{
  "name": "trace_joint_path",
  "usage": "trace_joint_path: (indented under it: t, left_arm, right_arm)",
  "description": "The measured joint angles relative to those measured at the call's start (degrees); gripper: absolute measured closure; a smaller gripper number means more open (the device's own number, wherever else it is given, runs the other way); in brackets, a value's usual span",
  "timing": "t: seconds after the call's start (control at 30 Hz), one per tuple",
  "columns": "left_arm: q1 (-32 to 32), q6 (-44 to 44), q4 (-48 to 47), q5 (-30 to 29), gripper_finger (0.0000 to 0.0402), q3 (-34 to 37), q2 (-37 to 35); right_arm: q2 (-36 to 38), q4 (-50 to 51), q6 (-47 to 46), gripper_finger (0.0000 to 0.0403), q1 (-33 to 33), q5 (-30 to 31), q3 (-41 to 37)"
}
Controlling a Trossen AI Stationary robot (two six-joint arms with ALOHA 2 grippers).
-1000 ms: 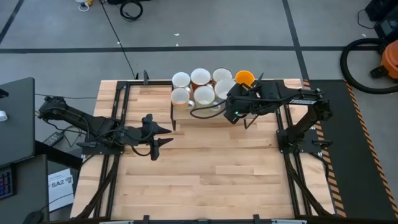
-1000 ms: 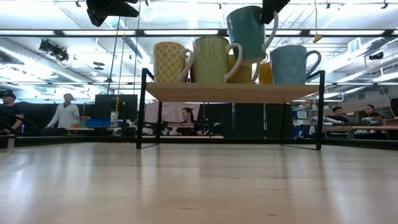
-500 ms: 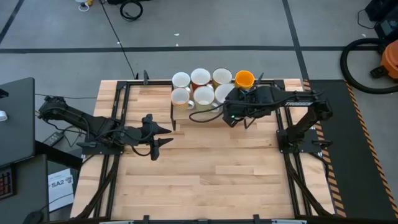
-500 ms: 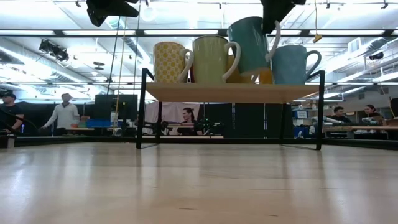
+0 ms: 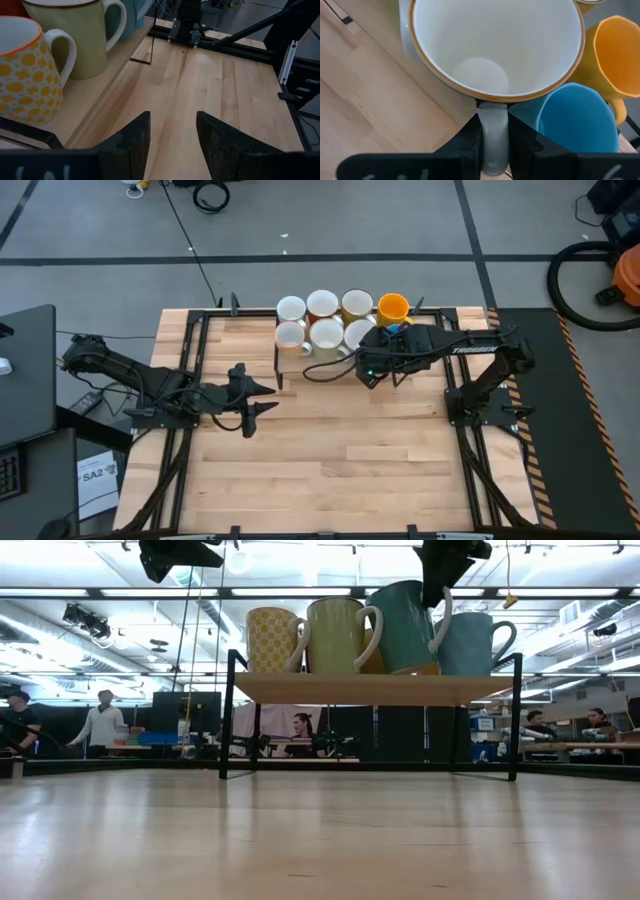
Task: Place coffee mugs
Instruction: Put the blue mug on the shelf
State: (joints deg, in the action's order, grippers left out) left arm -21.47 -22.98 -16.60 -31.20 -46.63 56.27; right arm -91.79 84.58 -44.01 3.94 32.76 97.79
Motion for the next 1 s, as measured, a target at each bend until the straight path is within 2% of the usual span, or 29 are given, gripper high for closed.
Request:
trace_joint_path:
  t: [1.0]
  left_arm:
    - [0.01, 0.07, 0.02, 0.00, 0.0235, 0.00, 0.00]
  right_arm:
    - [0.02, -2.95, -4.57, 0.0329, 0.01, 0.36, -0.01]
